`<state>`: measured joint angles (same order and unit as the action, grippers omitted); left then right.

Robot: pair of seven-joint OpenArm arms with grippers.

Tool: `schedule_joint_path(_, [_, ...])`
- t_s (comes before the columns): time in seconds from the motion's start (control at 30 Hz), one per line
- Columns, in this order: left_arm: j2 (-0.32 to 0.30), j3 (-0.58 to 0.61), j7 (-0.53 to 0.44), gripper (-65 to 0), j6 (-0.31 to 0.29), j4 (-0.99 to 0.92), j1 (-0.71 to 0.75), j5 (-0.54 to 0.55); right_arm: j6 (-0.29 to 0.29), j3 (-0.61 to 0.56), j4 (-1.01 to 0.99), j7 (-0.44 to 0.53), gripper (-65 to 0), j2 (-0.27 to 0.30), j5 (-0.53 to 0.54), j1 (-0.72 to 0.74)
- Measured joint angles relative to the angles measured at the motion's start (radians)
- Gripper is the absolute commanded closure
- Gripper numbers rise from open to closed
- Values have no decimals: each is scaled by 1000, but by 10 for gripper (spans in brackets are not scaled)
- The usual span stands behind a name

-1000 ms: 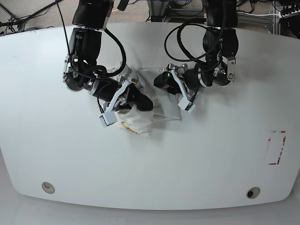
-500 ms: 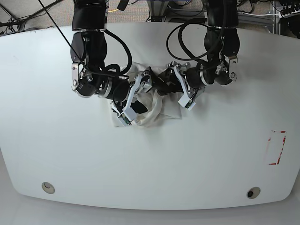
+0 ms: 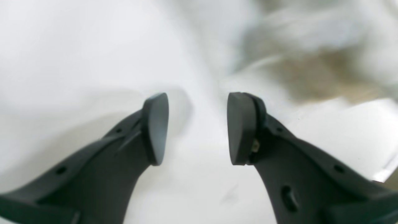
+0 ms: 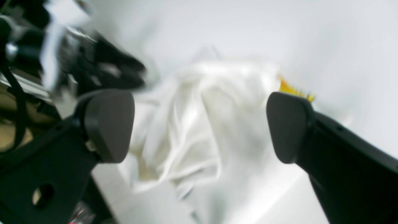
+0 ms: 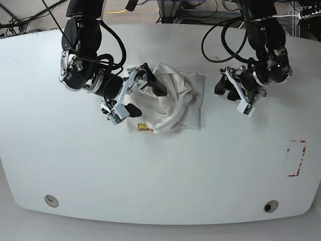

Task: Fold the T-shirt properly
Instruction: 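Release the folded bundle and press it flat with the right gripper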

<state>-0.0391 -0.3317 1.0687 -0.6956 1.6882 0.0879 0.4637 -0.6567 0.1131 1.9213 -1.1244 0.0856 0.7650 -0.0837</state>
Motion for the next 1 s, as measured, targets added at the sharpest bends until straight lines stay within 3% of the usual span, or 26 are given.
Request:
schedule_joint_path(0.1, [-8,-60,-11,-274,0,30,14,12,-8,-8,-7,-3,-650,-3,79,-37])
schedule_joint_path(0.27, [-6,-153,-7,-274,0,64,47,7,-6,-9,-69,22,-650,-10,82,-35])
schedule_joint_path(0.43, [-58,-188,-3,-274,-1,106,72,7,-1,-19,-192,3,-650,-40,68,-19])
schedule_joint_path(0.8, [-130,-189,0,-274,-2,173,117,10,4,-374,-227,41,-650,-87,79,136])
schedule_joint_path(1.0, [-143,-251,-5,-274,-1,178,118,6,2,-350,-217,37,-650,-74,80,157])
